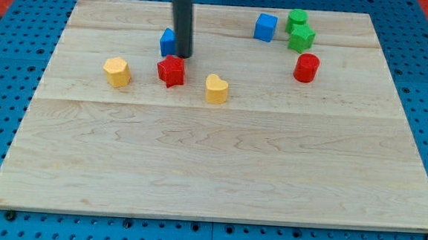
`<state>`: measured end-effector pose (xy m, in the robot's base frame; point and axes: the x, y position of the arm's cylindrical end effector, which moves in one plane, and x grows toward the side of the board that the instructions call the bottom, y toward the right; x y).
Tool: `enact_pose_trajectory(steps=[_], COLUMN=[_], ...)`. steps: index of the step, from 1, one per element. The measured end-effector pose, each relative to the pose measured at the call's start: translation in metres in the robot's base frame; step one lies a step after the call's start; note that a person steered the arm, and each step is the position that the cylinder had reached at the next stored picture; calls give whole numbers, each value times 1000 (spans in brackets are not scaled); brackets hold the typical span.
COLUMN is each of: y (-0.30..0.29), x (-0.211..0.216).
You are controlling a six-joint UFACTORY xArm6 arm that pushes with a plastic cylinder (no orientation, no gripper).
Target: Push the blue triangle towards the blue cube
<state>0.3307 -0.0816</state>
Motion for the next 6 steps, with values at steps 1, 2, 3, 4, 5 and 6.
enact_pose_trajectory(steps=[1,2,3,4,5,6], y=[-52,-94,-66,30,116,99], x=[9,9,-10,-26,-51,-51])
